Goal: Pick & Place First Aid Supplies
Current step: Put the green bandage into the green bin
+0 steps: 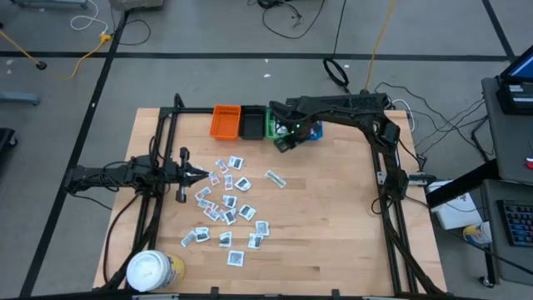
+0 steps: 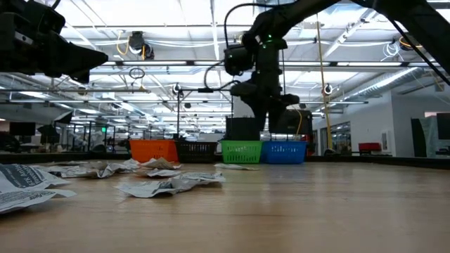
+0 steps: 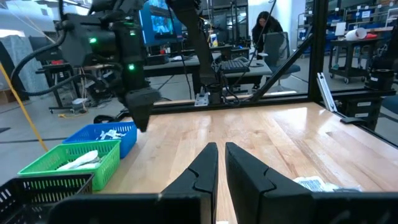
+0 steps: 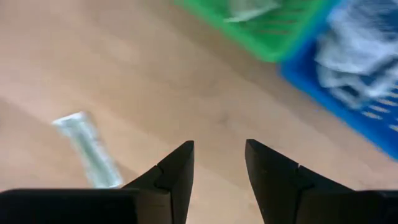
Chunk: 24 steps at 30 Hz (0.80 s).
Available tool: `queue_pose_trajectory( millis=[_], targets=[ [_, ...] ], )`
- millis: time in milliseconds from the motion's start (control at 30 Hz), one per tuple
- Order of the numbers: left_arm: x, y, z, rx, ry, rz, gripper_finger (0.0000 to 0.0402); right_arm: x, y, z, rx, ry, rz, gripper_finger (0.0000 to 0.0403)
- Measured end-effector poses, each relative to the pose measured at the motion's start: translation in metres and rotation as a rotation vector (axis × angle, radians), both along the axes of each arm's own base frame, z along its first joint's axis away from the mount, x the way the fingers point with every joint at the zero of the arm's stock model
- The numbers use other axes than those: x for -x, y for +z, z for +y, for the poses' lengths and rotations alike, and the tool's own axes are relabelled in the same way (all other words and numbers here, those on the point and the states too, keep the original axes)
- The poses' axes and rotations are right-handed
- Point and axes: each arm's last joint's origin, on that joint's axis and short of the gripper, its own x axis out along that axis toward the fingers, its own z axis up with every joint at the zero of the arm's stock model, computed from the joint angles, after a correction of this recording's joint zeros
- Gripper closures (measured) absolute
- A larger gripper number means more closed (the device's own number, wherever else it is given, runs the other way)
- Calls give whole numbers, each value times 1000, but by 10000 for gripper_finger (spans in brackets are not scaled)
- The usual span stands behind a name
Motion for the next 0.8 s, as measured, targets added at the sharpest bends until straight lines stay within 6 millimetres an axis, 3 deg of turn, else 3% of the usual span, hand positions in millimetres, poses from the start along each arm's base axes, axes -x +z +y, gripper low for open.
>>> queue_pose_trajectory(
  millis=[533, 800],
  targets=[
    [0, 0, 0, 0, 0, 0, 364, -40, 1, 90, 31, 232, -100, 261],
    [0, 0, 0, 0, 0, 0, 364, -47, 1, 121, 31, 277, -123, 261]
  ],
)
